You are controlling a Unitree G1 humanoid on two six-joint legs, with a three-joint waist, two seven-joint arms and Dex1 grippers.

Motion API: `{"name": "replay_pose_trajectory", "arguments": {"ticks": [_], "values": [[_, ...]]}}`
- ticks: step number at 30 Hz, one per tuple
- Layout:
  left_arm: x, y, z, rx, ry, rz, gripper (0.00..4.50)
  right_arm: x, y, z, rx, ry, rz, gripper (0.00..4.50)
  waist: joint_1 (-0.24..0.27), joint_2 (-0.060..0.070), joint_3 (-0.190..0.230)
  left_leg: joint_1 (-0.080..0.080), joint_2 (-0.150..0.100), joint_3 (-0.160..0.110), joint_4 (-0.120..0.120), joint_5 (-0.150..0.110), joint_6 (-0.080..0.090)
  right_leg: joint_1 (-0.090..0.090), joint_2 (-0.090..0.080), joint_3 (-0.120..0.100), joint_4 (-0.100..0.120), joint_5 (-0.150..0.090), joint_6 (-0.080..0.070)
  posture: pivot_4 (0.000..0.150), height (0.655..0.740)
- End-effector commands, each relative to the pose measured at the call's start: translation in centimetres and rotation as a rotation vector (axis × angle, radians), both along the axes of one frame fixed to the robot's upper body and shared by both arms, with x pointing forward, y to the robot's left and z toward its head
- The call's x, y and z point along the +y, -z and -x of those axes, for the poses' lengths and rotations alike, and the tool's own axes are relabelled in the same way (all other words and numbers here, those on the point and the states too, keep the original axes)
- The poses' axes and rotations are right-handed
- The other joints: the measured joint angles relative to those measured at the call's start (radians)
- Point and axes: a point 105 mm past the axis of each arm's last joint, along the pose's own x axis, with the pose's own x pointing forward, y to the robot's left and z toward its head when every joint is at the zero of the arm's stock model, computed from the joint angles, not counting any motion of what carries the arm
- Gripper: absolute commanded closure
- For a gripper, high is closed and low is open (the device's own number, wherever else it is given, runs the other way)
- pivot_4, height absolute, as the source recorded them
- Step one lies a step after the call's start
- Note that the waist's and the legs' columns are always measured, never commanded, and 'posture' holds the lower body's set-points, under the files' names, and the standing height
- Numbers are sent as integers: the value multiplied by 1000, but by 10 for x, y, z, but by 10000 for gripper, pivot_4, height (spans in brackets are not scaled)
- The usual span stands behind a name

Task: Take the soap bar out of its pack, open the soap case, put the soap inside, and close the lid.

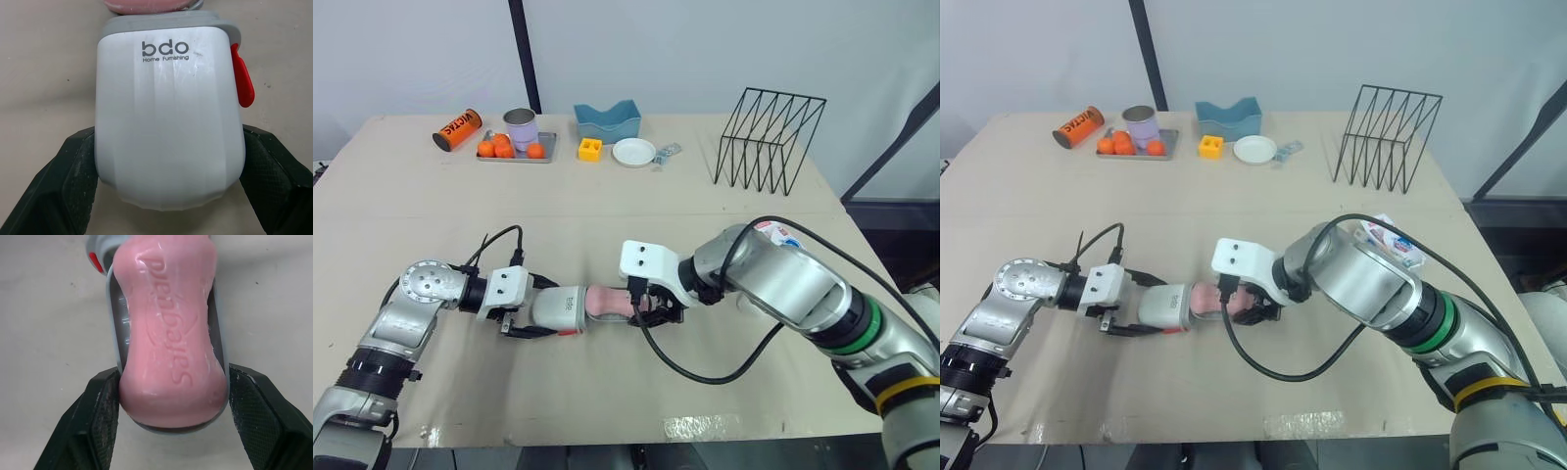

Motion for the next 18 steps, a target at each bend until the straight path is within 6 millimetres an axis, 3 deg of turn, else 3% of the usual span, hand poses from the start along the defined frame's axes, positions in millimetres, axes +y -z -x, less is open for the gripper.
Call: {"name": "replay_pose_trajectory", "arguments": {"ticks": [1,18], "values": [[-5,-9,0,-39,26,20,10078,8,-12,2,-48,-40,-18,13509,0,0,0,0,0,0,0,0,0,0,0,0,0,0,0,1500,7400],[-2,-10,-1,-47,13,23,10078,-14,6,-1,-45,-29,58,13509,-1,0,0,0,0,0,0,0,0,0,0,0,0,0,0,1500,7400]]}}
